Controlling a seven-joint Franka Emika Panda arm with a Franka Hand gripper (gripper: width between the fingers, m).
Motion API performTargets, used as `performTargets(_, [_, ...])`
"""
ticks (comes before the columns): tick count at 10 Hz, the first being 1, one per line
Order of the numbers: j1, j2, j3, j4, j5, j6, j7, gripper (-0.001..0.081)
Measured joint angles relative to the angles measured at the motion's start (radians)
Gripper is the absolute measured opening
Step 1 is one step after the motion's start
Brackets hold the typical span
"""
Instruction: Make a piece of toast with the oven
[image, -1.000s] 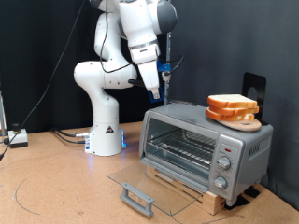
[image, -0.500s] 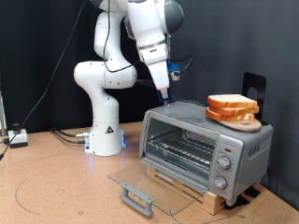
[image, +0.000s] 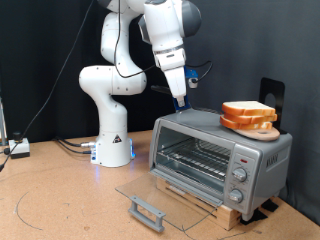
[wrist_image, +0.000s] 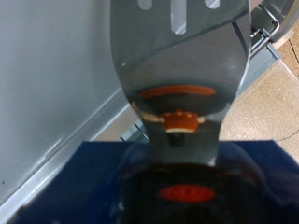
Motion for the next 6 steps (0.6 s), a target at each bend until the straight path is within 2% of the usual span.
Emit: performTargets(6, [0.001,-0.004,0.000,0.021,0.038,0.001,-0.009,0.0396])
